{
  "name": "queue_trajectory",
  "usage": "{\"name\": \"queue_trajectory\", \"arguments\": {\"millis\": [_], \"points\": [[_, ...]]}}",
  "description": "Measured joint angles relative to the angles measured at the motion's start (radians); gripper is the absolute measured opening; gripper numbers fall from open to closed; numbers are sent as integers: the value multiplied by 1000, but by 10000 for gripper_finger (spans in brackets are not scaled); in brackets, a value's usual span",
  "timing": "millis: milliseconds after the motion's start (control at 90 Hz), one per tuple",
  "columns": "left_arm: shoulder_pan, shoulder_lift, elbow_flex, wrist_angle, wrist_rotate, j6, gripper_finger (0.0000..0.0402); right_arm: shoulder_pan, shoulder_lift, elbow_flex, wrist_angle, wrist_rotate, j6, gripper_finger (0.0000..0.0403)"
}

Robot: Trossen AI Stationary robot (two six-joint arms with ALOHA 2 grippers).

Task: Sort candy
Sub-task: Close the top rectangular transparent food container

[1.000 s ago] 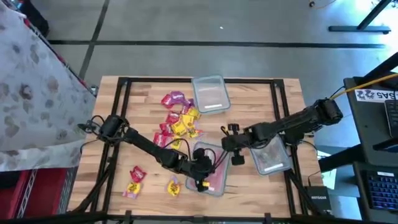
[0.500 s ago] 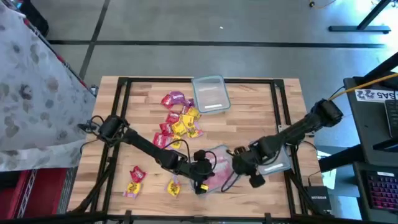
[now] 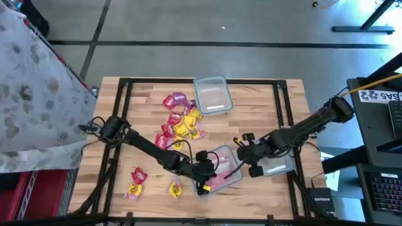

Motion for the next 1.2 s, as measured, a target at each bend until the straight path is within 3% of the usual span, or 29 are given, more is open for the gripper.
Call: {"name": "queue_trajectory", "arguments": {"millis": [389, 456, 533, 667, 922, 1200], "points": [[15, 18, -47, 69, 20, -33, 0, -1, 154, -63, 212, -32, -43, 0], [15, 18, -48, 72, 20, -38, 0, -1, 151, -53, 185, 7, -50, 0], [15, 18, -48, 80, -2, -51, 0, 1, 127, -15, 91, 139, -16, 0], [20, 33, -53, 129, -115, -72, 0, 33, 59, 53, -36, 325, 35, 0], [98, 60, -58, 217, -313, -96, 0, 147, -43, 103, -13, 388, 29, 0], [248, 77, -50, 420, -270, -16, 0, 175, -7, 103, 7, 397, 78, 0]]}}
